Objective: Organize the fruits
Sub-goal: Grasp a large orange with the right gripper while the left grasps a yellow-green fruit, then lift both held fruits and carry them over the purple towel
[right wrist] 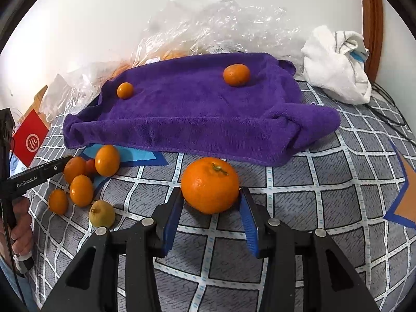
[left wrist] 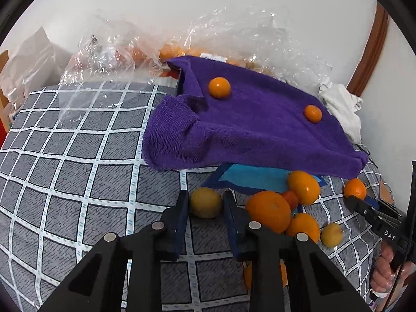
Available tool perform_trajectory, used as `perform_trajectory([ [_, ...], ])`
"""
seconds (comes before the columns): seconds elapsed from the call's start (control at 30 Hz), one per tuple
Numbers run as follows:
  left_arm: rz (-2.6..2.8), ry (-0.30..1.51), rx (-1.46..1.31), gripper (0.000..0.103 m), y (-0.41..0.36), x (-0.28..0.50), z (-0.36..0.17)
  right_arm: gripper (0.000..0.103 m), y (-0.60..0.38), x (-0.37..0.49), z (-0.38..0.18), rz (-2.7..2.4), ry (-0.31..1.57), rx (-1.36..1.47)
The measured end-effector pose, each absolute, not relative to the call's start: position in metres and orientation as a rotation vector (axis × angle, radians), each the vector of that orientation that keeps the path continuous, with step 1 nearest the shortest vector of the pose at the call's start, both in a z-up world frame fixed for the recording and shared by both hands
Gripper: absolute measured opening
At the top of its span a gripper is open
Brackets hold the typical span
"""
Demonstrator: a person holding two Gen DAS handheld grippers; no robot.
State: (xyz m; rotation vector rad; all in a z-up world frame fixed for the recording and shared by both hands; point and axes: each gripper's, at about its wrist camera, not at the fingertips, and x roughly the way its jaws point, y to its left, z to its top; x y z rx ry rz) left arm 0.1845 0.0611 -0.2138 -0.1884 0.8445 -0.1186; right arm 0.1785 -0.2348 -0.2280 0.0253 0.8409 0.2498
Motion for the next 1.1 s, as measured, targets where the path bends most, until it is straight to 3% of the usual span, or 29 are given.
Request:
perform_trajectory([
  [0.5,-0.142,0.823,-0.277,0.025,0.072,0.177,-0.215,0.044,-0.247,0.178,-0.230,0.292,0.842,0.114],
  [0.63,-0.156,0.821,-0.276,0.025,0.070,0.177,-0.214,0.059,-0.241,0.179,-0.229,0.312,0.842,0.097],
  [0.73,-0.158,0.817,-0.270,0.025,0.069,0.177,-0.213,0.061,-0.233,0.181,-0.229,0.291,0.845,0.050],
  [0.8,-0.160,0.816,-0.271,0.025,0.069,0.176,-0.213,0.061,-0.229,0.179,-0.230,0.275,0.846,0.019],
  [0.93,-0.156,0.806,-0.280,0.025,0.071,0.175,-0.212,0.044,-0.234,0.178,-0.229,0.250,0.837,0.035],
  [1.1,-0.166,0.774,-0.263,0.025,0.068,0.169,-0.207,0.043,-0.247,0.174,-0.226,0.240,0.808,0.091],
])
